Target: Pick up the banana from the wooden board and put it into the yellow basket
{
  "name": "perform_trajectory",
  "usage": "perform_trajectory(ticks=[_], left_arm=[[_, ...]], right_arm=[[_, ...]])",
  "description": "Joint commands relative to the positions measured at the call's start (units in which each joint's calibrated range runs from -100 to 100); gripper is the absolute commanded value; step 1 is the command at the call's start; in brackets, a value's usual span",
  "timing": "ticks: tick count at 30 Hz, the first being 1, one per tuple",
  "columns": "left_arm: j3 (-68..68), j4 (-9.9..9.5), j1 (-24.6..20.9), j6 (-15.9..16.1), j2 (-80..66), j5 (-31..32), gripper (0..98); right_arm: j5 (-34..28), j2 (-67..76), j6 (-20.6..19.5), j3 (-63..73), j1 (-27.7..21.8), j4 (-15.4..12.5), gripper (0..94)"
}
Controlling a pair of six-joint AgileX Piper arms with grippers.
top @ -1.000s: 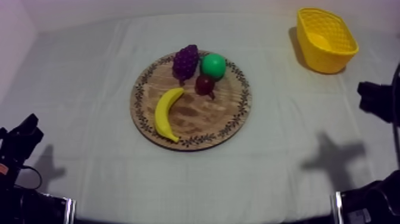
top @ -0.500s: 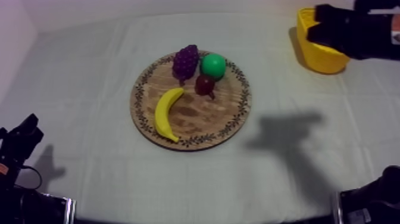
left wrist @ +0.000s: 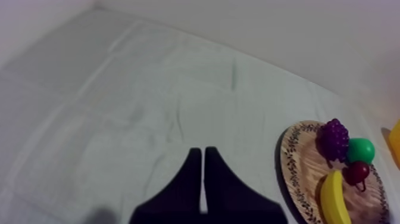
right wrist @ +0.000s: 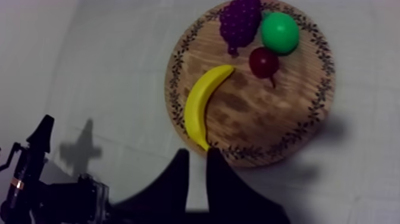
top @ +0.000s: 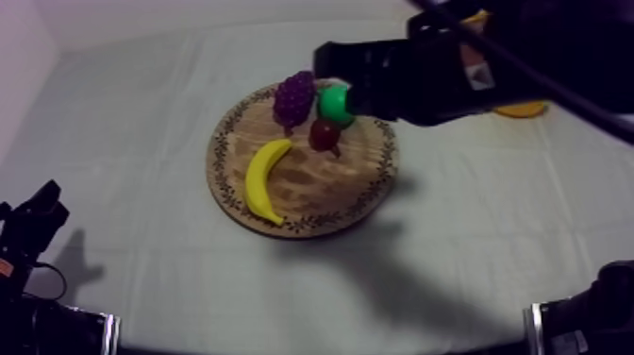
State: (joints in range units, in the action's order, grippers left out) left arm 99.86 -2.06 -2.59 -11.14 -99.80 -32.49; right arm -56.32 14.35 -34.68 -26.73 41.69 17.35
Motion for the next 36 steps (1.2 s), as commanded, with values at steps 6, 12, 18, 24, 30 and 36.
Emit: perform_trajectory(ticks=[6, 12, 18, 24, 30, 36], left_arm=[[0.03, -0.01, 0.02, -0.01, -0.03, -0.01, 0.1], [0.03, -0.01, 0.02, -0.01, -0.03, -0.01, 0.1], [0.03, -0.01, 0.02, -0.02, -0.03, -0.01, 0.1], [0.03, -0.01, 0.02, -0.02, -0.03, -0.01, 0.1], [0.03, -0.01, 0.02, -0.02, -0.03, -0.01, 0.1], [0.03, -0.01, 0.02, -0.02, -0.03, -0.01, 0.1]], right_arm=[[1.16, -9.39, -0.29, 4.66, 1.00, 0.72, 11.4], [1.73, -12.77, 0.55, 5.48, 1.72, 0.68, 22.6], [2.70, -13.08, 4.77, 5.74, 1.01, -2.94, 65.6], [2.95, -12.65, 6.41, 6.57, 0.72, -4.35, 67.8], [5.35, -12.72, 6.57, 4.19, 1.19, -4.78, 58.5], [7.17, -16.24, 6.07, 3.97, 1.41, -5.01, 56.2]])
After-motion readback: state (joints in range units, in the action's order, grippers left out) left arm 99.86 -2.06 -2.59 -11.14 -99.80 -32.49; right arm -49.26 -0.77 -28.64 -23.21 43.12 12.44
